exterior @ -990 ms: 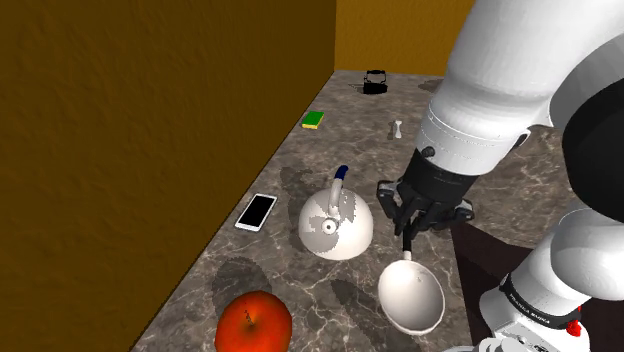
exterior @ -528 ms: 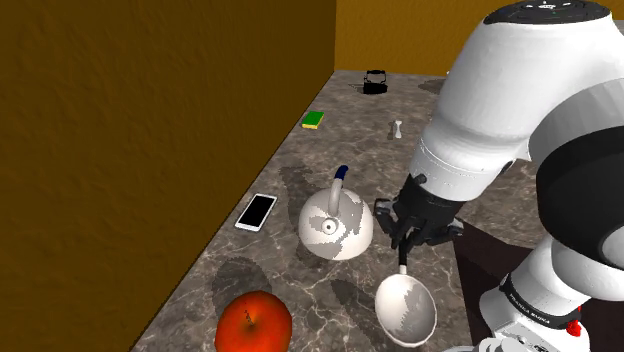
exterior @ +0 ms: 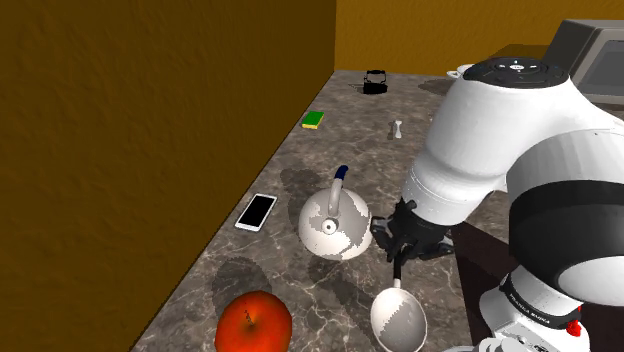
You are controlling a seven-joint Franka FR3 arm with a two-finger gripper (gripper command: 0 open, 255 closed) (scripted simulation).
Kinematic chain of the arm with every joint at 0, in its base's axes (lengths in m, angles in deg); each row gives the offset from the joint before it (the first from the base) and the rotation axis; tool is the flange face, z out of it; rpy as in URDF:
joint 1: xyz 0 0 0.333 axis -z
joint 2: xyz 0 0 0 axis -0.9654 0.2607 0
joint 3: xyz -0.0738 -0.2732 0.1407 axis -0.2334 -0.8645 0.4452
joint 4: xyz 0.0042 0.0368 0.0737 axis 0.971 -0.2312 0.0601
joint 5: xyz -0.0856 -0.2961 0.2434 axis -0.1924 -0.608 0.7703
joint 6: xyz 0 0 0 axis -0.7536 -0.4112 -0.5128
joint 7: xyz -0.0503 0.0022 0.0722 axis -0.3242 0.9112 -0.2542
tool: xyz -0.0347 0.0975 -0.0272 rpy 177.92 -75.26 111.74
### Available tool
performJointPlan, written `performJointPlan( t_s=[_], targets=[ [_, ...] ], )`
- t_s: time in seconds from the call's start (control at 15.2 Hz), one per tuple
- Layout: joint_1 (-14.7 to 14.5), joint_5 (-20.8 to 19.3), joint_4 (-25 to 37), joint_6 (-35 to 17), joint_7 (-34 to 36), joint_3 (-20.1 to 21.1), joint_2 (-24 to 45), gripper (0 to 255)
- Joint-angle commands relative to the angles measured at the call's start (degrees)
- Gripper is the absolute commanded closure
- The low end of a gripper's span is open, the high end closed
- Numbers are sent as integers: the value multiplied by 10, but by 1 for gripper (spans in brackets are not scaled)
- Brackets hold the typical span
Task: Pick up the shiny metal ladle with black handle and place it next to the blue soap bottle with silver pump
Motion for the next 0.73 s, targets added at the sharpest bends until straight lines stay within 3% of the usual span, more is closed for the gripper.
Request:
performJointPlan(
  t_s=[0.0, 0.66],
  targets=[
    [-2, 8, -11, -14, 1, 9, 2, 255],
    [-6, 50, -64, -95, 0, 64, 28, 255]
  ],
)
